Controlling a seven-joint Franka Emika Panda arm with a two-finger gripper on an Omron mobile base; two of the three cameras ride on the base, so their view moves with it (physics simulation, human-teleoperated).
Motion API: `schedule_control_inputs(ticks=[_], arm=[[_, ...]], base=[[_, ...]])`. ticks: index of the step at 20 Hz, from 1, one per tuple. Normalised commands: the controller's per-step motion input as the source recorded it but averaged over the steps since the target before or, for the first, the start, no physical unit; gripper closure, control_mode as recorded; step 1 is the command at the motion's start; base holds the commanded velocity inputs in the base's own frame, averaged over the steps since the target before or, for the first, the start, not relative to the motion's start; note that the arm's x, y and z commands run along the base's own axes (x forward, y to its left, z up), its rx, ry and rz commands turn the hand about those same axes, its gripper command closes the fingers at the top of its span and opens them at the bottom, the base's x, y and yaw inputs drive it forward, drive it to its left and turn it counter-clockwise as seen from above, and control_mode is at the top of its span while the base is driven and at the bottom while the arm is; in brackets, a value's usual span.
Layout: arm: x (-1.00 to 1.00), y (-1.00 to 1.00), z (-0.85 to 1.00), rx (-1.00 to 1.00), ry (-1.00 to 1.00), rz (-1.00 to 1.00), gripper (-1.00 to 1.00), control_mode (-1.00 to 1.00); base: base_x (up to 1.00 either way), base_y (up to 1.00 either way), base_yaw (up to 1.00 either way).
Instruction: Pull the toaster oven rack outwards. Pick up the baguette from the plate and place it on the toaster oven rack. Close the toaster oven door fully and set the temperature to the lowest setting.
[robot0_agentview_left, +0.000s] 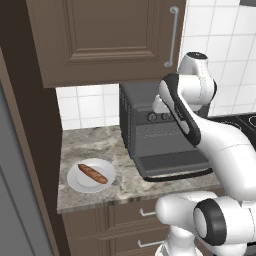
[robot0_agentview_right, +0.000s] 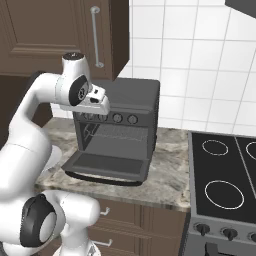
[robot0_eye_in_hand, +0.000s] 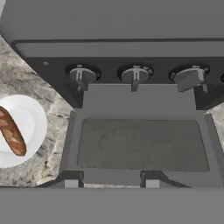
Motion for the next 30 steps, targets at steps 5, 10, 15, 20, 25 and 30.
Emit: schedule_control_inputs(ticks=[5, 10, 15, 20, 25, 30], arm=[[-0.11, 0.0, -0.03, 0.0, -0.04, 0.0, -1.0, -1.0], [-0.16, -0.02, -0.16, -0.01, -0.12, 0.0, -1.0, -1.0], [-0.18, -0.12, -0.25, -0.04, -0.2, 0.0, -1.0, -1.0], [-0.18, -0.17, -0.27, -0.09, -0.25, 0.0, -1.0, -1.0], [-0.14, -0.2, -0.3, -0.13, -0.26, 0.0, -1.0, -1.0], [-0.25, -0.11, -0.19, -0.17, -0.25, 0.0, -1.0, -1.0]], base=[[0.0, 0.0, 0.0], [0.0, 0.0, 0.0], [0.0, 0.0, 0.0], [0.0, 0.0, 0.0], [0.0, 0.0, 0.0], [0.0, 0.0, 0.0]])
